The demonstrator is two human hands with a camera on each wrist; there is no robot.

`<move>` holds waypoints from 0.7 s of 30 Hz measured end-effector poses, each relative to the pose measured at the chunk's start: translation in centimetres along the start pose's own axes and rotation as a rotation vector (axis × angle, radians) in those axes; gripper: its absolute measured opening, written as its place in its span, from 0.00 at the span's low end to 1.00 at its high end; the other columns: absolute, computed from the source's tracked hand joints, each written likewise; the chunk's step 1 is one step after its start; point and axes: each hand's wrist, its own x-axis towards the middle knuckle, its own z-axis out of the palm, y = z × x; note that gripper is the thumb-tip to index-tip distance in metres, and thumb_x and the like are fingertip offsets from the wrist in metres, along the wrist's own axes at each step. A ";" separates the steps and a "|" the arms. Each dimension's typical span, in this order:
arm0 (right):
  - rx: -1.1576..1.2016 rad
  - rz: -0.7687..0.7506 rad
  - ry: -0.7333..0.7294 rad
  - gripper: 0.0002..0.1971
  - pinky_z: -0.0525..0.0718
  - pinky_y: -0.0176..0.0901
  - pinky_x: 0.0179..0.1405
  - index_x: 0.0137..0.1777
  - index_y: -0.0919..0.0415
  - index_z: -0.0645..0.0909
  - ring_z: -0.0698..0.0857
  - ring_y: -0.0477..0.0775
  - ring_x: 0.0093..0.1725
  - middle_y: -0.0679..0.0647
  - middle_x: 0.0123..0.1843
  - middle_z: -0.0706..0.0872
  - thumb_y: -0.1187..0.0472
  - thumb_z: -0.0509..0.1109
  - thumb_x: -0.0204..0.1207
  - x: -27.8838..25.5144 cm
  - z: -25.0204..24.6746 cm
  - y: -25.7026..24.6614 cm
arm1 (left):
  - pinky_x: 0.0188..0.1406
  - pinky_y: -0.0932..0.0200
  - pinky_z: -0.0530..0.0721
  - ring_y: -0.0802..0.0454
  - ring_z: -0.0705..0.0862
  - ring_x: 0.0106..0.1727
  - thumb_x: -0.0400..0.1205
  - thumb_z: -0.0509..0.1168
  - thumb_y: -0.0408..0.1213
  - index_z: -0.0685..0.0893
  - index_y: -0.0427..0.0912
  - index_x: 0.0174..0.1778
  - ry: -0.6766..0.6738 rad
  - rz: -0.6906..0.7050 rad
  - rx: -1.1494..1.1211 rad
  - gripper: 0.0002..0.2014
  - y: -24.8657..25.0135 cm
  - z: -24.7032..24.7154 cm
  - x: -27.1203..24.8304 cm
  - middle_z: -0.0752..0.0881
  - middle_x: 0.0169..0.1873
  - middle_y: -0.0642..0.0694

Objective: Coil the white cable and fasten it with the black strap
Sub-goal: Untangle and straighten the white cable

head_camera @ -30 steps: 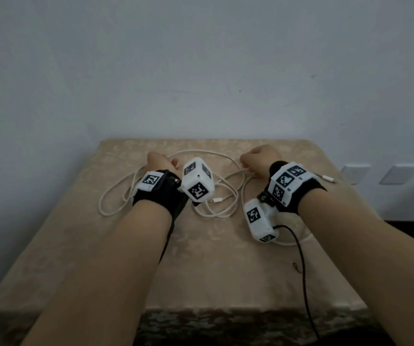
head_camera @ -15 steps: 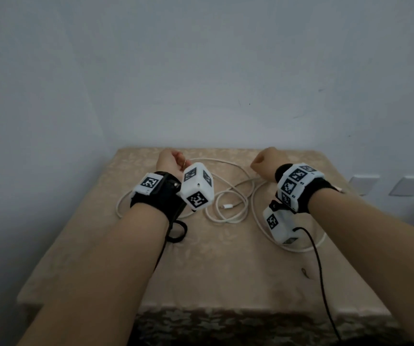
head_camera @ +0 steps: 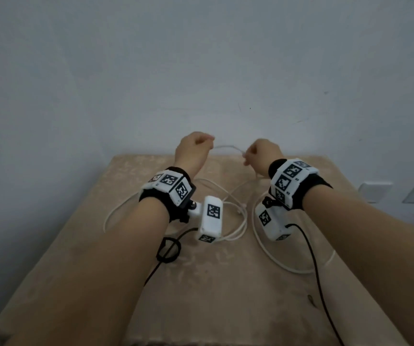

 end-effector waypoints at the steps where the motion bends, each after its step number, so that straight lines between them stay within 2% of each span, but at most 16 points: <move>1: 0.107 -0.059 0.063 0.08 0.82 0.48 0.48 0.47 0.64 0.81 0.84 0.54 0.42 0.56 0.44 0.91 0.60 0.65 0.82 -0.1 -0.3 -0.5 | 0.66 0.52 0.75 0.47 0.79 0.63 0.81 0.64 0.37 0.85 0.48 0.59 -0.045 0.097 0.133 0.12 0.3 0.0 0.3 0.83 0.59 0.46; 3: 0.273 -0.221 0.157 0.02 0.83 0.48 0.49 0.46 0.57 0.77 0.85 0.51 0.43 0.50 0.41 0.90 0.60 0.66 0.80 -0.1 -0.9 -1.7 | 0.75 0.44 0.65 0.45 0.70 0.74 0.81 0.64 0.46 0.78 0.56 0.71 -0.111 0.249 0.440 0.20 1.6 -0.1 0.8 0.76 0.71 0.47; 4: 0.312 -0.294 0.201 0.02 0.84 0.47 0.50 0.45 0.56 0.78 0.86 0.50 0.44 0.49 0.41 0.89 0.61 0.67 0.79 -0.1 -1.3 -2.3 | 0.77 0.41 0.60 0.46 0.68 0.76 0.82 0.63 0.51 0.76 0.58 0.72 -0.124 0.305 0.565 0.21 2.4 -0.2 0.9 0.76 0.72 0.49; 5: 0.346 -0.345 0.240 0.02 0.84 0.46 0.50 0.44 0.56 0.80 0.86 0.50 0.45 0.49 0.41 0.88 0.62 0.69 0.78 -0.1 -1.8 -2.7 | 0.77 0.38 0.57 0.47 0.69 0.75 0.81 0.62 0.56 0.76 0.60 0.71 -0.129 0.342 0.635 0.21 3.2 -0.3 1.1 0.78 0.70 0.51; 6: 0.396 -0.381 0.267 0.02 0.84 0.44 0.50 0.43 0.56 0.81 0.87 0.50 0.46 0.49 0.42 0.88 0.62 0.70 0.77 -0.1 -2.3 -3.1 | 0.76 0.37 0.59 0.48 0.73 0.70 0.80 0.61 0.59 0.79 0.59 0.66 -0.126 0.372 0.645 0.20 3.9 -0.7 1.3 0.82 0.64 0.52; 7: 0.458 -0.403 0.278 0.03 0.84 0.41 0.50 0.42 0.55 0.82 0.87 0.48 0.46 0.48 0.42 0.88 0.62 0.72 0.76 -0.1 -2.9 -3.5 | 0.72 0.42 0.65 0.50 0.78 0.63 0.80 0.62 0.60 0.83 0.57 0.60 -0.114 0.388 0.590 0.17 4.7 -1.1 1.5 0.85 0.55 0.53; 8: 0.522 -0.409 0.279 0.04 0.84 0.38 0.49 0.41 0.54 0.83 0.87 0.46 0.45 0.47 0.41 0.88 0.62 0.74 0.74 0.0 -3.5 -3.6 | 0.63 0.52 0.74 0.52 0.81 0.54 0.80 0.63 0.58 0.85 0.52 0.53 -0.105 0.390 0.480 0.15 5.2 -1.5 1.7 0.86 0.45 0.54; 9: 0.577 -0.406 0.280 0.04 0.84 0.36 0.49 0.40 0.52 0.83 0.87 0.45 0.45 0.46 0.41 0.88 0.61 0.75 0.73 0.1 -3.9 -3.8 | 0.50 0.62 0.77 0.54 0.82 0.46 0.81 0.65 0.55 0.87 0.48 0.47 -0.101 0.383 0.364 0.14 5.7 -1.8 1.7 0.85 0.38 0.53; 10: 0.622 -0.404 0.289 0.04 0.84 0.36 0.51 0.40 0.52 0.84 0.88 0.45 0.45 0.46 0.41 0.89 0.61 0.75 0.73 0.3 -4.3 -4.0 | 0.40 0.68 0.75 0.55 0.82 0.42 0.81 0.65 0.51 0.88 0.46 0.43 -0.083 0.377 0.281 0.13 6.1 -2.1 1.8 0.84 0.33 0.52; 11: 0.659 -0.403 0.307 0.04 0.85 0.38 0.52 0.40 0.52 0.84 0.88 0.46 0.46 0.46 0.42 0.89 0.62 0.75 0.73 0.5 -4.5 -4.0 | 0.35 0.70 0.73 0.55 0.83 0.39 0.82 0.65 0.49 0.88 0.45 0.41 -0.049 0.372 0.221 0.13 6.4 -2.3 2.0 0.84 0.31 0.52; 13: 0.708 -0.364 0.352 0.04 0.86 0.42 0.53 0.40 0.51 0.85 0.88 0.48 0.46 0.47 0.42 0.89 0.61 0.73 0.75 1.1 -4.7 -4.2 | 0.36 0.67 0.74 0.56 0.83 0.38 0.83 0.65 0.46 0.88 0.43 0.39 0.025 0.349 0.121 0.13 6.6 -2.4 2.4 0.85 0.30 0.51; 15: 0.789 -0.268 0.336 0.06 0.88 0.47 0.51 0.40 0.55 0.85 0.89 0.51 0.43 0.51 0.38 0.89 0.60 0.70 0.78 1.4 -4.5 -4.6 | 0.42 0.61 0.80 0.56 0.84 0.37 0.82 0.66 0.45 0.89 0.43 0.38 0.049 0.314 0.041 0.12 6.6 -2.3 2.7 0.86 0.33 0.50; 18: 0.929 -0.127 0.119 0.17 0.88 0.47 0.42 0.38 0.65 0.85 0.87 0.56 0.39 0.58 0.35 0.88 0.55 0.64 0.83 1.1 -3.9 -5.4 | 0.51 0.53 0.86 0.54 0.87 0.38 0.80 0.69 0.44 0.89 0.44 0.37 -0.027 0.318 0.013 0.10 6.4 -1.7 2.7 0.89 0.36 0.50; 19: 0.946 -0.113 0.059 0.18 0.88 0.46 0.41 0.40 0.66 0.86 0.88 0.56 0.39 0.60 0.36 0.89 0.54 0.63 0.83 1.0 -3.7 -5.6 | 0.50 0.53 0.86 0.54 0.88 0.38 0.79 0.69 0.43 0.90 0.44 0.37 -0.053 0.331 0.013 0.09 6.4 -1.5 2.7 0.90 0.36 0.50; 21: 0.986 -0.102 0.032 0.18 0.88 0.44 0.39 0.42 0.67 0.86 0.89 0.53 0.38 0.60 0.37 0.90 0.55 0.61 0.84 1.0 -3.3 -5.7 | 0.48 0.58 0.85 0.57 0.87 0.38 0.79 0.70 0.42 0.90 0.45 0.36 -0.102 0.337 0.024 0.08 6.4 -1.0 2.9 0.90 0.34 0.51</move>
